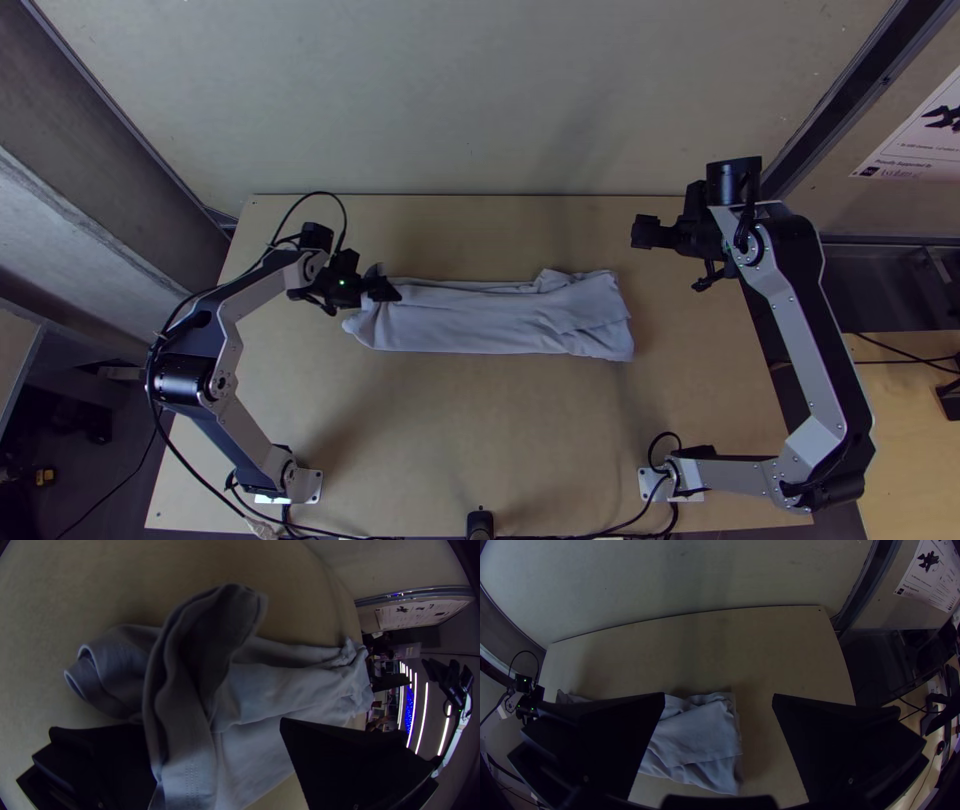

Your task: Fold the t-shirt

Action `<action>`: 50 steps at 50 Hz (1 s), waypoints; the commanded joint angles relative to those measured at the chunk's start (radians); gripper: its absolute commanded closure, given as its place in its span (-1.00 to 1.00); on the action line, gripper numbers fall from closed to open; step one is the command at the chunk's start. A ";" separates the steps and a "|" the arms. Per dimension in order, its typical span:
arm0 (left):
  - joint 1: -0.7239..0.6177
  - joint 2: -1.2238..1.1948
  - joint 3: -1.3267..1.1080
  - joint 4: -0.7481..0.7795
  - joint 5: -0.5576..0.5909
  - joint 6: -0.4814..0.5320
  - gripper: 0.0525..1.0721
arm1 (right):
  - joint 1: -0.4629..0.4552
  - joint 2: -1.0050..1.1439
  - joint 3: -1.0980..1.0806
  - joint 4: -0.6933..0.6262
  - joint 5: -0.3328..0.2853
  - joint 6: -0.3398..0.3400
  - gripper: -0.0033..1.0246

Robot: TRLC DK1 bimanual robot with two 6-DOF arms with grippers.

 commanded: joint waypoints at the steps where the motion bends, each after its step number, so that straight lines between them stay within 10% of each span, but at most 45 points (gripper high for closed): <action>1: -0.057 0.059 -0.051 0.003 -0.075 -0.054 -0.92 | 0.005 -0.005 -0.033 0.001 0.005 0.023 -0.92; 5: -0.088 0.060 -0.056 0.008 -0.152 -0.072 -0.70 | 0.005 -0.005 -0.039 0.001 0.005 0.023 -0.92; 13: -0.110 0.059 -0.066 0.063 -0.258 -0.112 0.95 | 0.005 -0.005 -0.045 0.007 0.005 0.023 -0.92; 34: -0.036 -0.026 -0.075 0.023 -0.310 -0.071 0.95 | 0.007 0.002 -0.053 0.037 0.005 0.031 -0.92; 50: 0.240 -0.062 0.037 -0.147 -0.413 0.219 0.95 | 0.013 0.003 -0.068 0.061 0.005 0.029 -0.92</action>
